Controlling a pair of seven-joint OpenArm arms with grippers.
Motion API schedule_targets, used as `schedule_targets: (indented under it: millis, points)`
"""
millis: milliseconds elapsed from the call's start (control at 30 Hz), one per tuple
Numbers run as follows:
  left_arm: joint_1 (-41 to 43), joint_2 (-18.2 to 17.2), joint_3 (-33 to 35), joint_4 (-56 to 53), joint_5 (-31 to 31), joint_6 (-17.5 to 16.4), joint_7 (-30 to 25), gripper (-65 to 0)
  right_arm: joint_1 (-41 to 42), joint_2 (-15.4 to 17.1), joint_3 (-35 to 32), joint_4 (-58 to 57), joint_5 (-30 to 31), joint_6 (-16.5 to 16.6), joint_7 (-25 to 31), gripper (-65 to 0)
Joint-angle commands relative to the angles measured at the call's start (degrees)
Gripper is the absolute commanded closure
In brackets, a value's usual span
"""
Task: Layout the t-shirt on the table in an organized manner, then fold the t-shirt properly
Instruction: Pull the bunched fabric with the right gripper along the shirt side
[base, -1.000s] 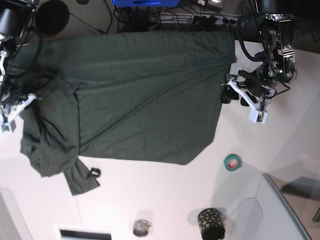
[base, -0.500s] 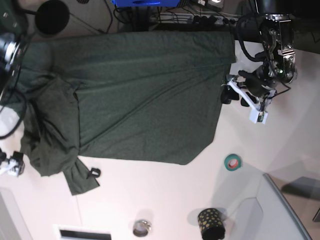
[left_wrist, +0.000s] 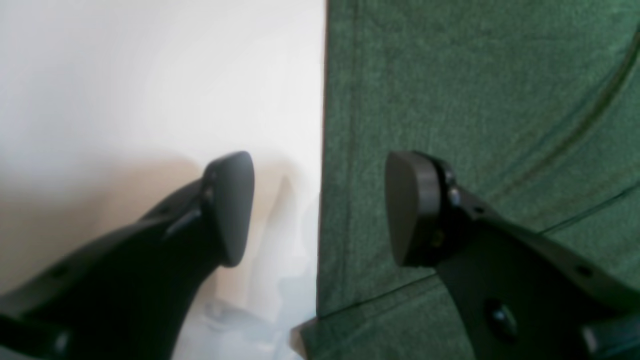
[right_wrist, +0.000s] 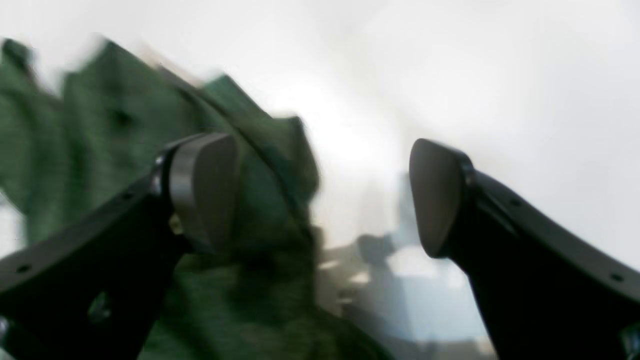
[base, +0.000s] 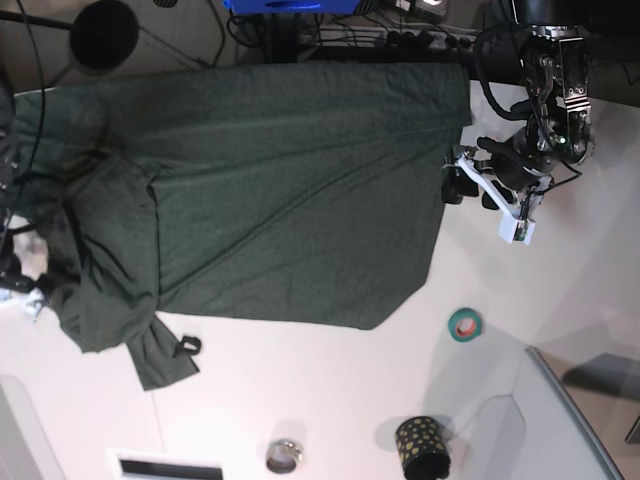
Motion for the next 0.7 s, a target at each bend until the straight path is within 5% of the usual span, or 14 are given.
schedule_targets:
  millis: [0, 200, 367, 667]
  points:
    - [-0.61, -0.59, -0.25, 0.8, -0.44, 0.17, -1.04, -39.7, 1.3, 0.76, -0.29, 0.52, 0.38, 0.41, 1.33, -49.1]
    - [-0.43, -0.68, -0.25, 0.8, -0.44, 0.17, -1.04, -39.7, 1.04, -0.74, -0.2, 0.34, 0.38, 0.5, 1.59, -31.2]
    - [-0.34, -0.77, -0.25, 0.8, -0.35, 0.17, -1.04, -39.7, 1.12, -0.91, -0.2, 0.69, 0.38, 0.14, 1.59, -36.6]
    - [-0.34, -0.77, -0.25, 0.8, -0.35, 0.17, -1.04, -39.7, 0.33, -1.97, -0.38, 0.34, 0.38, 0.06, 1.68, -35.0]
